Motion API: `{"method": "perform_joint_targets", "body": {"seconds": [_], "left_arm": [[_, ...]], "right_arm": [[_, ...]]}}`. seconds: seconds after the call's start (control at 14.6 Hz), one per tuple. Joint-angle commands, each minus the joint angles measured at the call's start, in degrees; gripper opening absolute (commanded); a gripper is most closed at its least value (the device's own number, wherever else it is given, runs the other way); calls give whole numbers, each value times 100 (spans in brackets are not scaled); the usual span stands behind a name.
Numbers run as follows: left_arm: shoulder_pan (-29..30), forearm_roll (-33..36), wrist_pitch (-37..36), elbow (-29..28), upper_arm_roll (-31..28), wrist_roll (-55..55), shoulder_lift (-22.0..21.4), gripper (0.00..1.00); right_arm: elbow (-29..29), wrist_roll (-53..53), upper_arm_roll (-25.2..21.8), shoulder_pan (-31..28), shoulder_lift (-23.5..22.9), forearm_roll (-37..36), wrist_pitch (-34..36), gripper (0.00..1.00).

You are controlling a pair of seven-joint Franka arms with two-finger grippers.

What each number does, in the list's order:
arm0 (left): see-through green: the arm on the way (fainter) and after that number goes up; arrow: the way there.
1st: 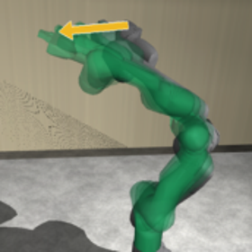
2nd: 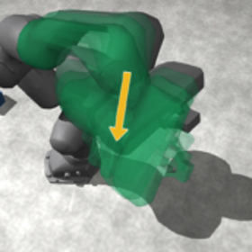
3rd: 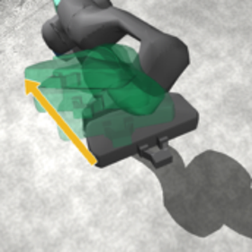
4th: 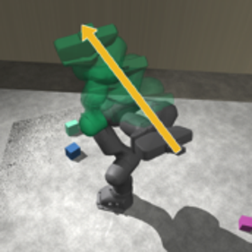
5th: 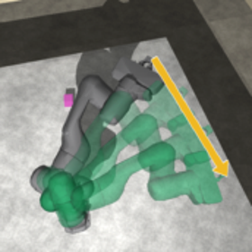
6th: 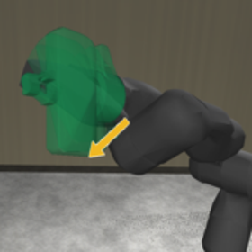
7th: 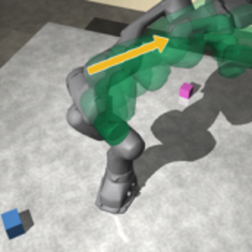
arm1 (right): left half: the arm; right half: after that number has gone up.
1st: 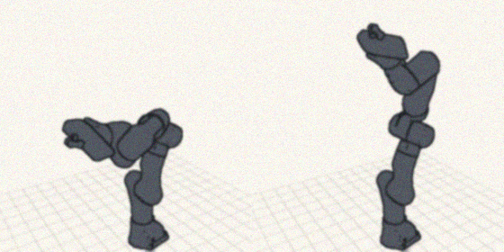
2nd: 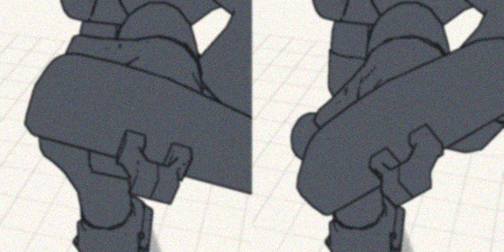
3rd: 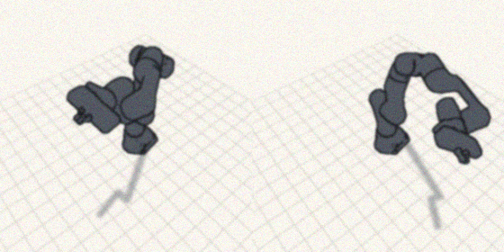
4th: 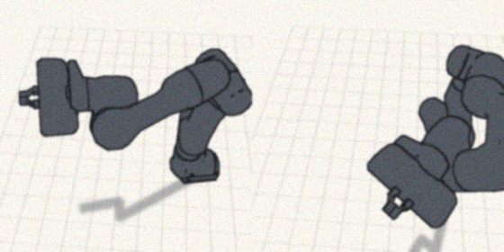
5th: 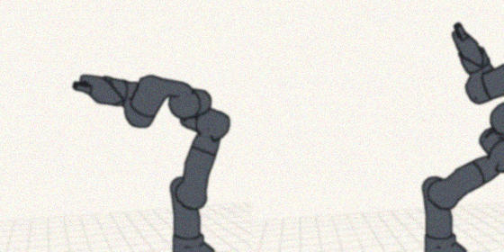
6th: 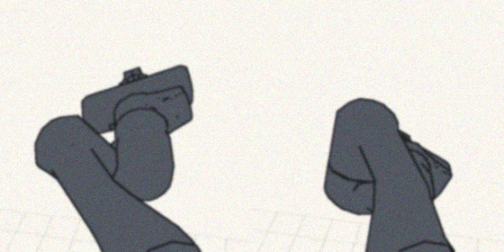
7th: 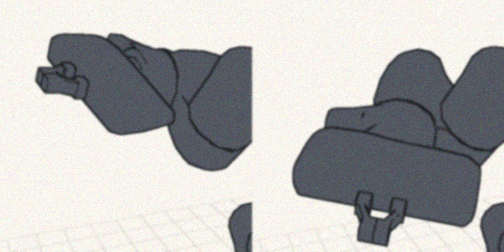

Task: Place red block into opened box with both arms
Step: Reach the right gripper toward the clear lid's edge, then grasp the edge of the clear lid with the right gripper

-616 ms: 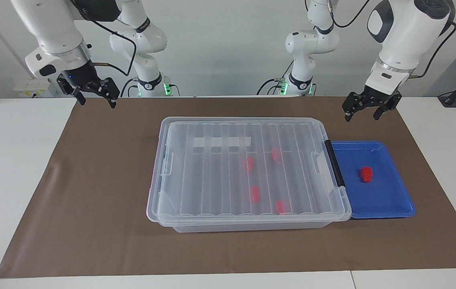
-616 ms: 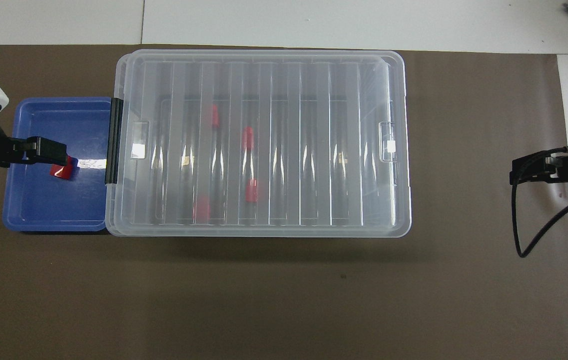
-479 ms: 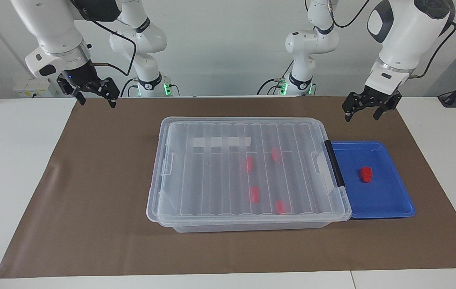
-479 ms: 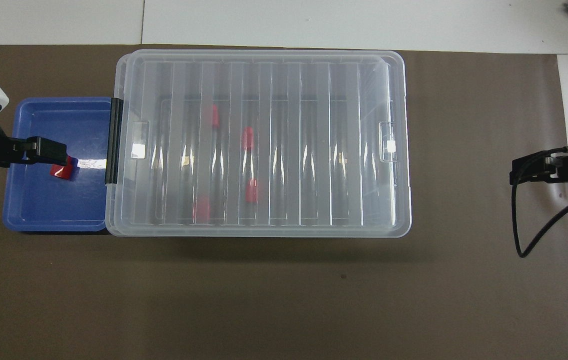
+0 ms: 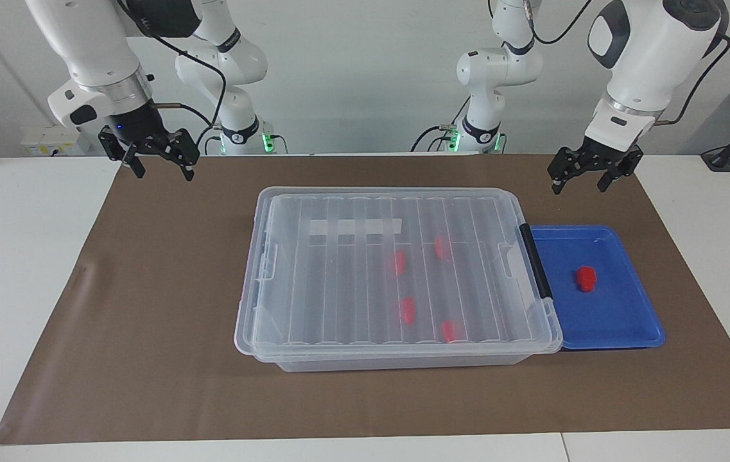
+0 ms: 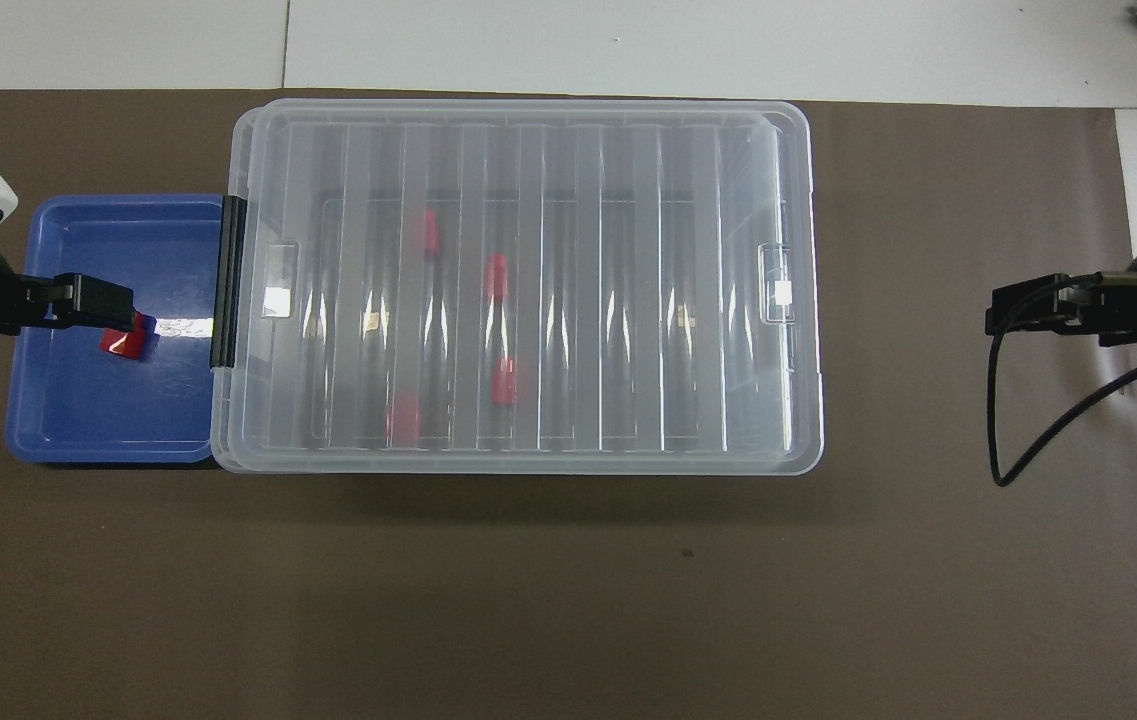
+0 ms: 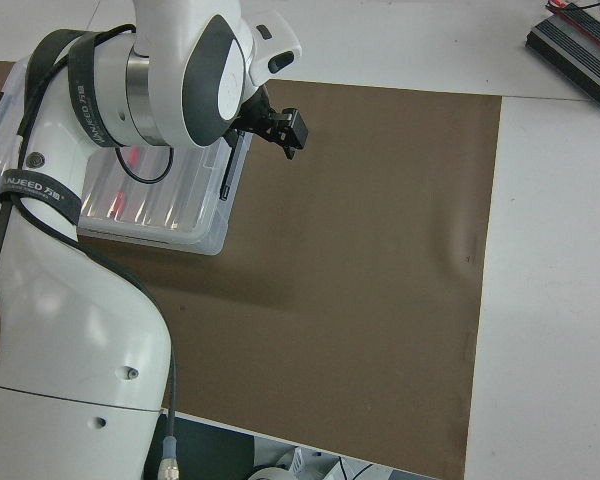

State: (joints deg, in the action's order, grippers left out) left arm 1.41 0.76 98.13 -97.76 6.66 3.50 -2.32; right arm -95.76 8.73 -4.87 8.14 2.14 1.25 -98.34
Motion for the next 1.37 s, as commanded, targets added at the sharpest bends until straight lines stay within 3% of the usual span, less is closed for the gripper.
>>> {"method": "perform_joint_targets", "body": {"seconds": [0.0,0.41,0.96,1.3], "left_arm": [[-62,-67,-83,82,-50,72,39,100],[-80,-67,-74,73,-59,81,30,100],[-80,-67,-57,55,-50,81,30,100],[-54,-50,153,-41,-59,72,4,100]], "right_arm": [[-75,-135,30,249,-546,331,-868,100],[-83,-117,30,627,-1497,350,-1951,100],[-171,-117,13,637,-1673,201,-2031,100],[-145,-108,13,593,-1664,-379,-1908,100]]}}
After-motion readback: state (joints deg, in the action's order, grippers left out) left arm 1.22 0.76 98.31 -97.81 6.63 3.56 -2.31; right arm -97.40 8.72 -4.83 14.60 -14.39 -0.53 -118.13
